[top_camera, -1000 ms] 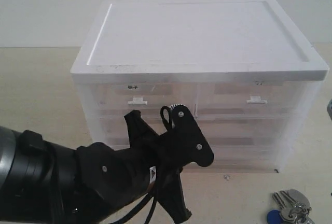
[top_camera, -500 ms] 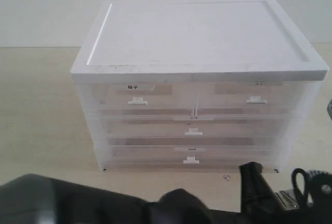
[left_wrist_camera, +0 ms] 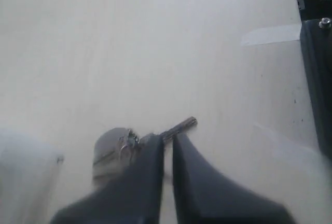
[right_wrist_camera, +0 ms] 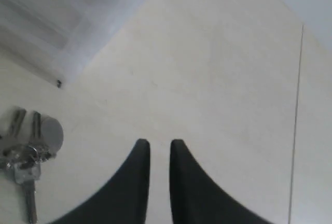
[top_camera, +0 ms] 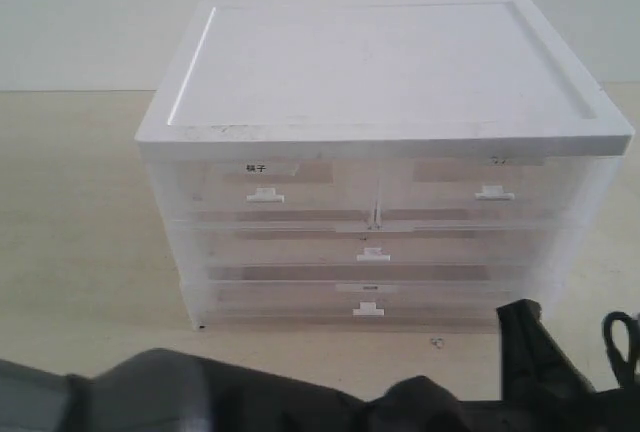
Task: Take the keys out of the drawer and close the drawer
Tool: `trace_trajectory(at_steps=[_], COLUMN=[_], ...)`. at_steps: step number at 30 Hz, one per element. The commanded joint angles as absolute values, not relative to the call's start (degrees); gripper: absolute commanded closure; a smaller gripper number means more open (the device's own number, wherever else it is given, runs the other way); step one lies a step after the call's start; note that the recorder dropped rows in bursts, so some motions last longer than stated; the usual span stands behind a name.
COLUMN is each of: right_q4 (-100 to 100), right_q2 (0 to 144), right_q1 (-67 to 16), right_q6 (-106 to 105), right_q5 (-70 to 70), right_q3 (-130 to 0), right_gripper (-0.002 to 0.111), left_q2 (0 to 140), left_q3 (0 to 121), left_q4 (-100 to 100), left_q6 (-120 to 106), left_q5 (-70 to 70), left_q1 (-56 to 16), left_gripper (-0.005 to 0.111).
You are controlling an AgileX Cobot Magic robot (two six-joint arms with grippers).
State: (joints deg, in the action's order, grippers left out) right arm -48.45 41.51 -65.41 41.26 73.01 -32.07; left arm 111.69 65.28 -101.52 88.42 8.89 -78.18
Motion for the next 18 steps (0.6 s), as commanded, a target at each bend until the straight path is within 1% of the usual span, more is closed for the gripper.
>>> trace_trajectory(at_steps=[1,4,7,11,15,18], right_q4=[-49.8,-51.2,-51.6,-48.6,-48.2,-47.0], right_q2=[32.8,25.7,19.0,12.0,5.1,0.0], right_q1=[-65.8,-65.8,-65.8,-65.8,-65.8,-65.8], right_q6=[43.0,43.6,44.0,41.6,39.4,36.7], right_q5=[70.0,70.0,70.0,70.0,64.3,59.0], right_q3=[-34.5,-34.8,-35.1,-36.1,-36.1,-36.1], right_gripper=[0.108,0.108,0.108,0.108,0.108,0.108], left_q2=[105.3,101.9,101.6,105.6,111.7,116.0], left_q3=[56.0,51.4,51.3,56.1,61.9,65.6], left_q4=[-99.9,-99.9,-99.9,-99.9,-99.9,-99.9], left_q6=[91.3,93.0,93.6,91.5,90.5,90.5], left_q5=[15.5,19.6,15.8,10.0,9.0,4.6], left_q1=[-77.9,-77.9,-77.9,-77.9,-77.6,-76.7], left_gripper=[0.102,0.102,0.102,0.102,0.102,0.102])
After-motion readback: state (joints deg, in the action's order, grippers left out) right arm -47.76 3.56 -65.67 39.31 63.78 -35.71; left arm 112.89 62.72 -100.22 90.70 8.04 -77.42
